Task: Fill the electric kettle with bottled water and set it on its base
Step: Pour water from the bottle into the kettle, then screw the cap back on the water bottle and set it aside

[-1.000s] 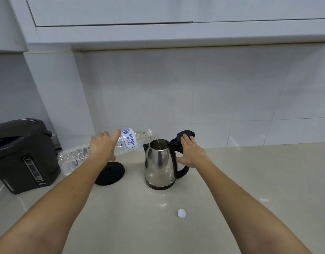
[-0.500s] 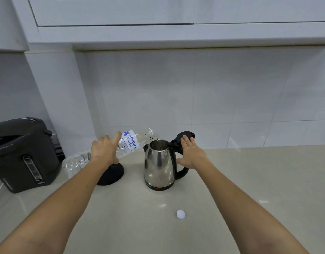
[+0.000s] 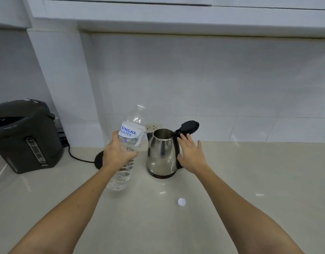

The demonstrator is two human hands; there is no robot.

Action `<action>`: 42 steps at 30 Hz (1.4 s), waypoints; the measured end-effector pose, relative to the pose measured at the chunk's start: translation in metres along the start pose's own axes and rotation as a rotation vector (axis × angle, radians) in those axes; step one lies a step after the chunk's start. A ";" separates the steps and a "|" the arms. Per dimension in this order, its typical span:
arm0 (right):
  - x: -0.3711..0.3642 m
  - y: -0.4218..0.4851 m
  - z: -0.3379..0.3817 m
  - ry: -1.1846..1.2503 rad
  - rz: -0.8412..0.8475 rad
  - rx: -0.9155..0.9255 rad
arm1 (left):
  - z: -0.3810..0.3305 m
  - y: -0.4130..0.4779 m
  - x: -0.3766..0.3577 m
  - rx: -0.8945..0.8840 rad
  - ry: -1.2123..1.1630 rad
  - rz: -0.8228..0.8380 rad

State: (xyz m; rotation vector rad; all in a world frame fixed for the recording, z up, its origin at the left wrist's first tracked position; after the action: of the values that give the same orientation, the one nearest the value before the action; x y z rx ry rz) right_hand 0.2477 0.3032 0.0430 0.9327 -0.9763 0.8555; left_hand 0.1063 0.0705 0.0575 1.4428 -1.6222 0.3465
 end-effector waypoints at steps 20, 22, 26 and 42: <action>-0.128 -0.090 -0.019 0.168 0.486 -0.318 | 0.044 -0.075 -0.058 0.133 -0.390 0.044; -0.120 -0.080 -0.012 0.250 0.422 -0.339 | 0.045 -0.074 -0.057 0.140 -0.363 0.064; -0.084 -0.038 0.018 0.482 0.283 -0.281 | 0.048 -0.075 -0.056 0.152 -0.319 0.098; 0.081 0.054 0.164 0.669 0.254 0.258 | 0.051 -0.074 -0.052 0.095 -0.278 0.187</action>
State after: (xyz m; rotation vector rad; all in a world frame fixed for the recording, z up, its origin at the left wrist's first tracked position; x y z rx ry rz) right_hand 0.1778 0.1850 0.1753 0.6630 -0.4079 1.4189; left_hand 0.1455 0.0472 -0.0355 1.4625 -1.9962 0.3443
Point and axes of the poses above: each hand's wrist, its own y-axis towards the middle knuckle, its own x-axis out of the back of the hand, z = x × y, the point moved 5 cm from there along y, towards the middle knuckle, and after that the axes turned 8 degrees about y, right-handed, at the moved point
